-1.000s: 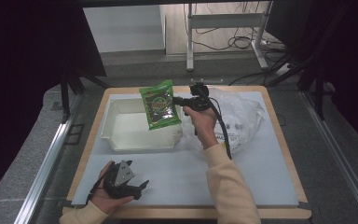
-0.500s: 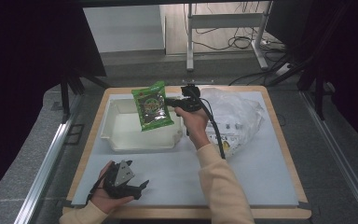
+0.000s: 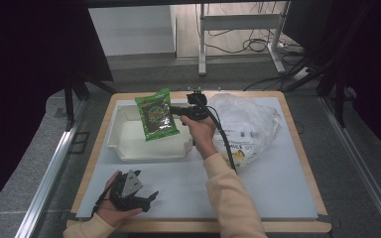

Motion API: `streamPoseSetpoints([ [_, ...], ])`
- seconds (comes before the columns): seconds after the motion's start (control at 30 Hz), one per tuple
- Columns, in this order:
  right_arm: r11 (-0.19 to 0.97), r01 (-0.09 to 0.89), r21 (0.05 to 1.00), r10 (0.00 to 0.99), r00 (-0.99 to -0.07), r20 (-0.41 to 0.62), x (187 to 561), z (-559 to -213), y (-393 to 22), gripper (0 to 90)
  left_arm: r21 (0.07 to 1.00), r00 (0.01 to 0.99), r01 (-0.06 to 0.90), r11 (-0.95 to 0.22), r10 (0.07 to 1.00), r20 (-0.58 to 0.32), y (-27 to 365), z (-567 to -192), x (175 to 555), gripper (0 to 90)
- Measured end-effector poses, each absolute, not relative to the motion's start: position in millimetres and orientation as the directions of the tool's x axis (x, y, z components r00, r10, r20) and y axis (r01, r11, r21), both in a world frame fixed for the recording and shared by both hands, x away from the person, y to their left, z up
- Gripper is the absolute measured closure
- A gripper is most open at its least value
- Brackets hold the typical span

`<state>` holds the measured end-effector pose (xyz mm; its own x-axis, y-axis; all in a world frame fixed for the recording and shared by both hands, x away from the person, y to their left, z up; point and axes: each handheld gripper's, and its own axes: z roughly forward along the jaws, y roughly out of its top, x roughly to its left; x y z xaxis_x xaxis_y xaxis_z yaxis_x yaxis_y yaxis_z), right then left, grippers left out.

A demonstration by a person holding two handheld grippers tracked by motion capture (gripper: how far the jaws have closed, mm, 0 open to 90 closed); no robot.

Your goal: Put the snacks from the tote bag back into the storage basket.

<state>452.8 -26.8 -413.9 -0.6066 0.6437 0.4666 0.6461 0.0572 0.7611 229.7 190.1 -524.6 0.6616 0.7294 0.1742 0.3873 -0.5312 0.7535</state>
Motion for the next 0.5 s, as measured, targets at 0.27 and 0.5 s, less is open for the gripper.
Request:
streamPoseSetpoints([
  [0.27, 0.070, 0.650, 0.757, 0.636, -0.613, 0.468, 453, -418, -17, 90.0, 0.755, 0.663, 0.388, -0.529, 0.729, 0.170, 190, -524, 230, 9.9],
  [0.5, 0.072, 0.655, 0.752, 0.626, -0.617, 0.478, 455, -424, -7, 90.0, 0.754, 0.662, 0.389, -0.529, 0.730, 0.170, 190, -524, 230, 9.9],
])
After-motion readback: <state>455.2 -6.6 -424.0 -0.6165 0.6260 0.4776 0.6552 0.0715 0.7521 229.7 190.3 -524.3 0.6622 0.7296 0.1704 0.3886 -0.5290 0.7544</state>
